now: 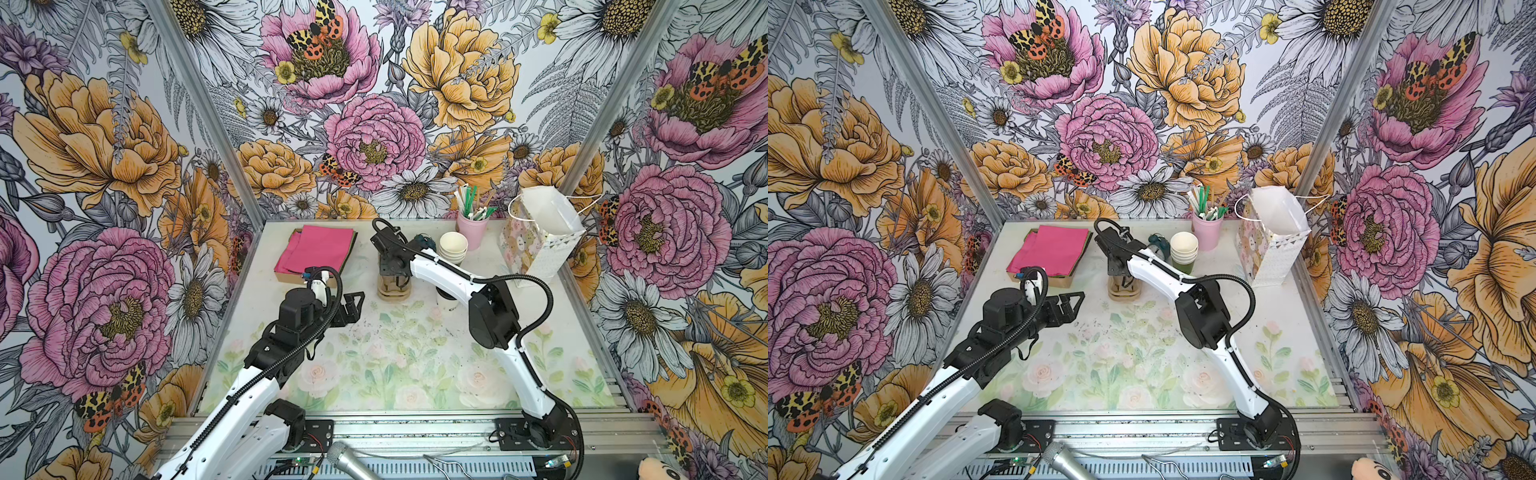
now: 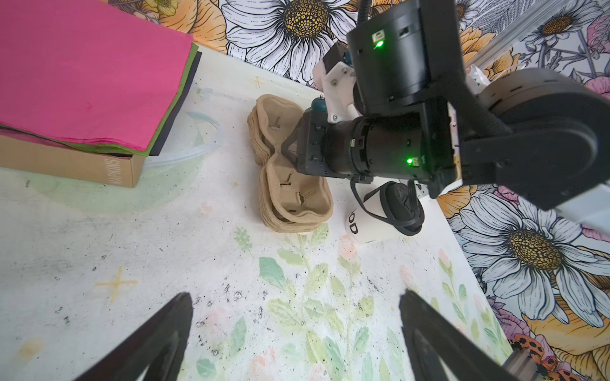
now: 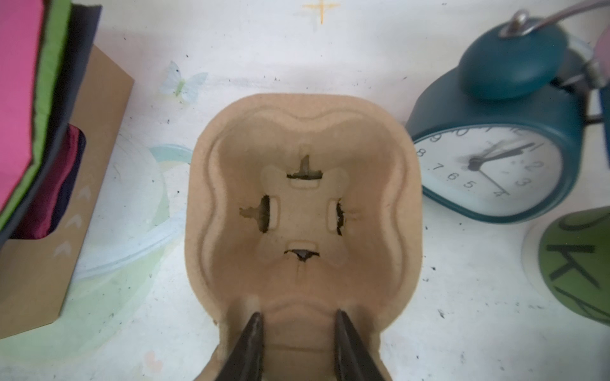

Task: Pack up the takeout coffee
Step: 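Close right gripper on the top pulp carrier and lift it, then carry the carrier nearer the robot and set it down with right gripper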

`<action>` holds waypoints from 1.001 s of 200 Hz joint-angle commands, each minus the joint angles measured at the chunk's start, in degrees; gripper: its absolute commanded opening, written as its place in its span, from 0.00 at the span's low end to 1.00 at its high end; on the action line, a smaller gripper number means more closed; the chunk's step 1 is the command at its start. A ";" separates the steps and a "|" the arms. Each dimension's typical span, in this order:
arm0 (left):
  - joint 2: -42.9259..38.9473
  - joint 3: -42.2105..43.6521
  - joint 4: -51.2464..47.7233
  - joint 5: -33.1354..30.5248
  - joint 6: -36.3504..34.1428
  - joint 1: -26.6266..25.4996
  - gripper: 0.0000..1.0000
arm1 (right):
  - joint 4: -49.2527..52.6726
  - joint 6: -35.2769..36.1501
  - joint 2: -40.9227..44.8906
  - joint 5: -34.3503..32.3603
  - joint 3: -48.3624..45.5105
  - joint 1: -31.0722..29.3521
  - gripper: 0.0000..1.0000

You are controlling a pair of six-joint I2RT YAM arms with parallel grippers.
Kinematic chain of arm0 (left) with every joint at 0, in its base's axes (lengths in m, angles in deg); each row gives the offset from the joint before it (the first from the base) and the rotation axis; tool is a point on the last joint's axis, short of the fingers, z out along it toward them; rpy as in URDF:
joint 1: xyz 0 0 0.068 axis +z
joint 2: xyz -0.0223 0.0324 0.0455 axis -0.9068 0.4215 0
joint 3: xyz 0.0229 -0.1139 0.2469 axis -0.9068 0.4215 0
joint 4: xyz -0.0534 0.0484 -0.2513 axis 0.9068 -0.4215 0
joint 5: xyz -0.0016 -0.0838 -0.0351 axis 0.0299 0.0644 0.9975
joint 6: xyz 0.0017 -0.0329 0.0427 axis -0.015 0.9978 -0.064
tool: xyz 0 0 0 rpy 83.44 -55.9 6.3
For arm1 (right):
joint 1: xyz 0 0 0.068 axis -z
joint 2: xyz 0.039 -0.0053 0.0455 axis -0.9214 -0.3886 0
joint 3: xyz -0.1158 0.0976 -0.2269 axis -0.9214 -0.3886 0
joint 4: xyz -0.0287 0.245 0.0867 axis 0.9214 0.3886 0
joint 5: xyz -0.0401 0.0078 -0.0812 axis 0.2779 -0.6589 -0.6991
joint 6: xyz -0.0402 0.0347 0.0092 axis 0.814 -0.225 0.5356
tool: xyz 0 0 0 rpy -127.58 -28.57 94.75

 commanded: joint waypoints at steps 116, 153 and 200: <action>-1.43 0.51 0.89 0.67 0.86 0.70 0.99 | -0.33 5.83 22.49 -1.97 -11.64 -3.62 0.34; -1.62 0.33 0.44 0.41 0.74 0.69 0.99 | -0.38 6.69 35.30 -2.62 -25.42 -7.38 0.34; -2.06 0.37 0.05 0.13 0.66 0.70 0.99 | -0.27 3.73 50.90 -1.76 -45.17 -10.39 0.34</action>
